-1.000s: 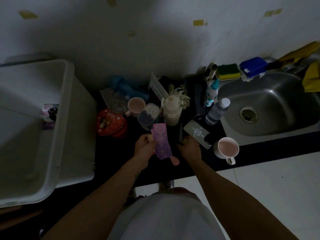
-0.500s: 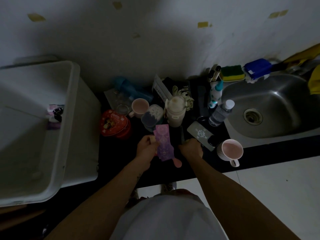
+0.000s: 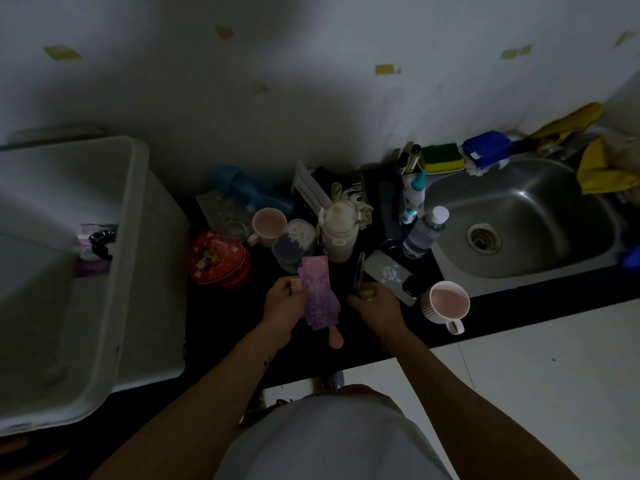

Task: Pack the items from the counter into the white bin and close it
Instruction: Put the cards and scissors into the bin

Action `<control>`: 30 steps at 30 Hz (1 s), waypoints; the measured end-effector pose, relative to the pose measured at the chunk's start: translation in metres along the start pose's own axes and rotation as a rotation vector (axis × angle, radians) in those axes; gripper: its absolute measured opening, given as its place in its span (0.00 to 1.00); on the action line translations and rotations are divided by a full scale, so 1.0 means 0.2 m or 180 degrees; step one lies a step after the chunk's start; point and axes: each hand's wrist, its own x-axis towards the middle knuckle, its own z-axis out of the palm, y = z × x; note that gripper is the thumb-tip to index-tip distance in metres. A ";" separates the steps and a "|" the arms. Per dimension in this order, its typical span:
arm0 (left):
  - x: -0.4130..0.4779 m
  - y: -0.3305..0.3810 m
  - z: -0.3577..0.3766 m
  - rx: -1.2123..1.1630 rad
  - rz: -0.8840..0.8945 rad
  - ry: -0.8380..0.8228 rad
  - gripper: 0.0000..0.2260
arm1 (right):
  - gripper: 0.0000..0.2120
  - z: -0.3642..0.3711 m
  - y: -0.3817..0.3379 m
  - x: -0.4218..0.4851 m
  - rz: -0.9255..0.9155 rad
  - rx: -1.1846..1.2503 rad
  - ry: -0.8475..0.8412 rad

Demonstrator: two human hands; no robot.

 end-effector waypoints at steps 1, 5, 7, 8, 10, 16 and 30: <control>0.00 0.01 -0.01 -0.0013 0.0043 0.0004 0.08 | 0.09 -0.01 -0.01 -0.03 -0.0010 0.0281 -0.0016; -0.02 0.06 -0.03 -0.0137 0.0161 0.0041 0.09 | 0.04 -0.02 -0.10 -0.12 -0.0259 0.0890 -0.0048; -0.03 0.10 -0.05 -0.0188 0.0183 0.0035 0.08 | 0.03 -0.02 -0.17 -0.15 -0.0389 0.1015 -0.0050; -0.03 0.11 -0.06 -0.0211 0.0209 0.0037 0.08 | 0.04 -0.02 -0.19 -0.16 -0.0435 0.1065 -0.0050; -0.05 0.16 -0.08 -0.0301 0.0298 0.0020 0.08 | 0.05 -0.01 -0.24 -0.18 -0.0479 0.1137 -0.0031; -0.10 0.27 -0.16 -0.0414 0.0514 -0.0021 0.08 | 0.03 0.02 -0.36 -0.21 -0.0750 0.1271 -0.0050; -0.30 0.69 -0.63 -0.0869 0.1301 -0.0049 0.11 | 0.04 0.24 -0.96 -0.46 -0.1865 0.1122 -0.0020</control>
